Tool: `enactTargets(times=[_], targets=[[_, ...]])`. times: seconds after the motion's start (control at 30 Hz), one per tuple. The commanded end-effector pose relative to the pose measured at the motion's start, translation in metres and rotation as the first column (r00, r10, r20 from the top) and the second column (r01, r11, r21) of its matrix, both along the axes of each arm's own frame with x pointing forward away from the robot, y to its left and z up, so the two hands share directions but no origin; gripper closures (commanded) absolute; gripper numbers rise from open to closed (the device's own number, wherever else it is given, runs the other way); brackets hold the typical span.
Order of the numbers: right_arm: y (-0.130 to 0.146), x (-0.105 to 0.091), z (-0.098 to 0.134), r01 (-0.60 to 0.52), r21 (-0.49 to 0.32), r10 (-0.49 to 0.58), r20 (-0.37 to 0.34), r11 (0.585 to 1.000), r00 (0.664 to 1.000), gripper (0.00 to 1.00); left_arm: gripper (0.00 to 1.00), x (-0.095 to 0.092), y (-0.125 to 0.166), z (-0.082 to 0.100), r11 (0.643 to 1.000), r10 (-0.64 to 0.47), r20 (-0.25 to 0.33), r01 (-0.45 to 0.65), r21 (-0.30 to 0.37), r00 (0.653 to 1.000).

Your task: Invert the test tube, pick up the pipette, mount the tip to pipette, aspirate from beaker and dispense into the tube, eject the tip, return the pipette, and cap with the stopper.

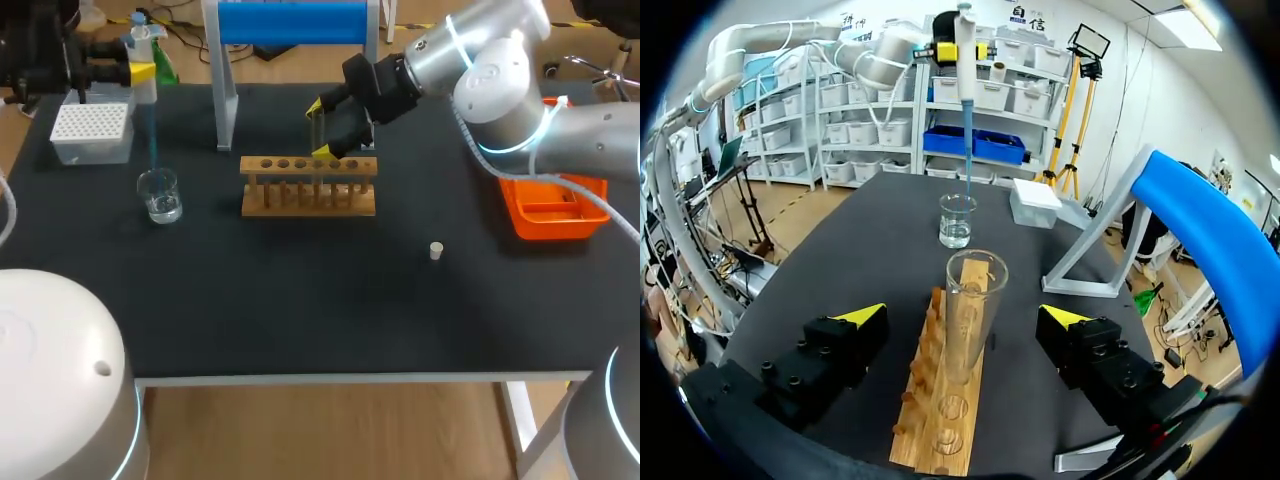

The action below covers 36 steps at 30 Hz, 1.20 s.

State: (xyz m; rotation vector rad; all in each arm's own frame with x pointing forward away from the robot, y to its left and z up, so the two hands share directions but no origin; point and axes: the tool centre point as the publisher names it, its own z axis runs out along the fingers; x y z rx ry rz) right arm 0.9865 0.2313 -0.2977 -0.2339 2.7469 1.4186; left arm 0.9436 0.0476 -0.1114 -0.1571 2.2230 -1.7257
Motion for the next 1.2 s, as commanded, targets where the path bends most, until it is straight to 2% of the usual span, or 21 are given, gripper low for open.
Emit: enactTargets(times=[0.03, 0.27, 0.4, 0.43, 0.5, 0.63, 0.8, 1.2], targets=[[-0.001, -0.001, 0.001, 0.000, -0.003, 0.000, -0.001, 1.000, 1.000, 0.00, 1.00, 0.003, -0.023, 0.031, 0.999, -0.016, -0.014, 0.016, 0.050, 1.000], [-0.001, -0.001, 0.001, 0.000, -0.003, 0.000, -0.001, 1.000, 1.000, 0.00, 1.00, 0.016, -0.073, 0.075, 0.995, -0.096, -0.006, 0.096, 0.016, 0.995], [-0.001, -0.001, 0.001, 0.000, -0.003, 0.000, -0.001, 1.000, 1.000, 0.00, 1.00, 0.023, -0.104, 0.094, 0.987, -0.161, 0.012, 0.161, -0.023, 0.987], [-0.001, -0.001, 0.001, 0.000, -0.003, 0.000, -0.001, 1.000, 1.000, 0.00, 1.00, 0.025, -0.110, 0.098, 0.986, -0.165, 0.010, 0.165, -0.007, 0.986], [-0.001, -0.001, 0.001, 0.000, -0.003, 0.000, -0.001, 1.000, 1.000, 0.00, 1.00, 0.029, -0.123, 0.105, 0.981, -0.191, 0.017, 0.191, -0.027, 0.981], [-0.001, -0.001, 0.001, 0.000, -0.003, 0.000, -0.001, 1.000, 1.000, 0.00, 1.00, 0.038, -0.144, 0.112, 0.975, -0.222, 0.001, 0.222, -0.022, 0.975], [-0.001, -0.001, 0.001, 0.000, -0.003, 0.000, -0.001, 1.000, 1.000, 0.00, 1.00, 0.046, -0.168, 0.117, 0.962, -0.269, -0.010, 0.268, -0.048, 0.963], [-0.001, -0.001, 0.001, 0.000, -0.003, 0.000, -0.001, 1.000, 1.000, 0.00, 1.00, 0.058, -0.215, 0.117, 0.942, -0.330, -0.029, 0.328, -0.067, 0.943]])
